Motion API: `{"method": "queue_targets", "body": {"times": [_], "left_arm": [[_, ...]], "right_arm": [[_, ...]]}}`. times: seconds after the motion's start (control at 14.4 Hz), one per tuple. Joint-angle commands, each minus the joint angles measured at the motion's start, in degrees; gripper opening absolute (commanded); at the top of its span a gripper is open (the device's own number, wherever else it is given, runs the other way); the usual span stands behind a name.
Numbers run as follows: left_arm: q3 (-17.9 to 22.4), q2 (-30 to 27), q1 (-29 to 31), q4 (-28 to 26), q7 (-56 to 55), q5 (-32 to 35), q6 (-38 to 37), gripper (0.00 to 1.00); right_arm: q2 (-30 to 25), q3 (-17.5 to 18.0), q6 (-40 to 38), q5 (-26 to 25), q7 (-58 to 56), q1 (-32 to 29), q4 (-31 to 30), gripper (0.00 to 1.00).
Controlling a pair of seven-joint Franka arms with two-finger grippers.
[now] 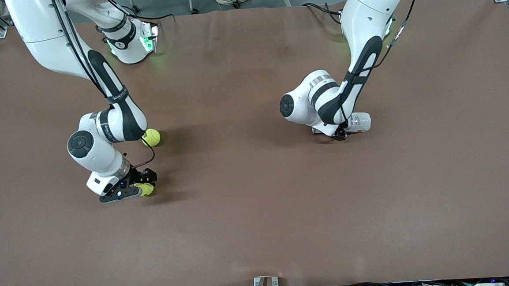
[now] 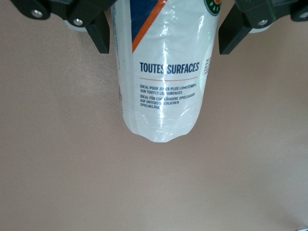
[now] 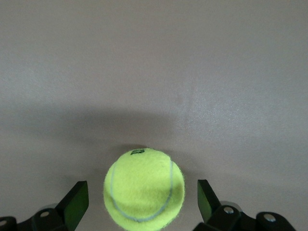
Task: Insert tennis ball vertically with right arm
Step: 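Close the left gripper on the can while the right gripper grasps a ball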
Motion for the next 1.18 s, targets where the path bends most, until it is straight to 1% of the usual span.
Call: {"method": "queue_targets", "body": {"times": [0.0, 0.07, 0.14, 0.35, 0.56, 0.62, 0.69, 0.9, 1.11], "left_arm": [[0.13, 1.92, -0.27, 0.41, -1.33, 1.45, 0.35, 0.93], [0.13, 1.83, -0.27, 0.5, -1.33, 1.45, 0.35, 0.83], [0.04, 1.66, -0.01, 0.5, -1.07, 1.54, 0.35, 0.8], [0.04, 1.48, 0.35, 0.85, -0.72, 1.71, 0.97, 0.78], [-0.05, 1.31, 0.52, 1.2, -0.72, 1.62, 2.28, 0.78], [-0.05, 1.3, 0.52, 1.2, -0.81, 1.62, 2.72, 0.74], [-0.05, 1.22, 0.61, 1.2, -0.81, 1.62, 3.08, 0.74], [-0.05, 0.96, 0.79, 1.9, 0.33, 1.45, 3.43, 0.74], [-0.57, 0.16, 2.02, 3.13, 2.62, 0.66, 3.52, 0.74]], "right_arm": [[1.47, 0.13, 0.13, 0.73, 0.36, -0.26, 1.29, 0.97], [1.47, 0.13, 0.04, 0.73, 0.36, -0.26, 1.29, 0.91], [1.56, 0.13, 0.04, 0.73, 0.36, -0.26, 1.37, 0.84], [1.73, 0.13, -0.05, 0.73, 0.45, -0.35, 1.73, 0.6], [1.91, 0.13, -0.05, 0.73, 0.1, -0.35, 1.9, 0.32], [1.91, 0.13, -0.05, 0.73, 0.1, -0.35, 1.9, 0.28], [1.91, 0.13, -0.22, 0.73, 0.01, -0.35, 2.08, 0.27], [1.65, 0.04, -0.75, 0.64, -0.25, -0.35, 3.22, 0.27], [0.51, -0.22, -3.55, 0.47, -0.25, -0.35, 4.18, 0.27]]}}
